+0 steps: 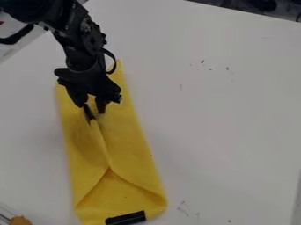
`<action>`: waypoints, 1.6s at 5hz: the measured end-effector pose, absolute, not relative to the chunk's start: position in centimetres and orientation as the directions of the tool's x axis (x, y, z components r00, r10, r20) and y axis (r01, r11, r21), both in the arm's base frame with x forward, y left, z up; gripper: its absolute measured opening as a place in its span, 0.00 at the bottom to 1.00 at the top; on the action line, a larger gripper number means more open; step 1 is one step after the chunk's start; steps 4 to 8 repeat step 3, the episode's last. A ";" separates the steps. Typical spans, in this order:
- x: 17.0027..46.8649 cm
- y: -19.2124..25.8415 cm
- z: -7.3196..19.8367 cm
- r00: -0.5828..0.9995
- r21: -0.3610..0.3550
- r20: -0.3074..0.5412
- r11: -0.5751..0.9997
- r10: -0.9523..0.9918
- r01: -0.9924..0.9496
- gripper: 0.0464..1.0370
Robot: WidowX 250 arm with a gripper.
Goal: Folding the yellow cloth from the botton to the top
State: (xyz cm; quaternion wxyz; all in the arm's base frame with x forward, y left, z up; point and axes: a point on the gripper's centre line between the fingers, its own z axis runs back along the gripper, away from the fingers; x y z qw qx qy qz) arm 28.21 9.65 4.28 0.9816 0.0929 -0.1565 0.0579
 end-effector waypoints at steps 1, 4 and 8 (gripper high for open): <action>27.3 11.2 4.7 0.958 0.202 0.274 0.970 0.079 -0.138 0.96; 28.4 12.0 6.4 0.979 0.223 0.205 0.974 -0.012 -0.035 0.96; 28.4 12.0 6.4 0.979 0.223 0.205 0.974 -0.012 -0.035 0.96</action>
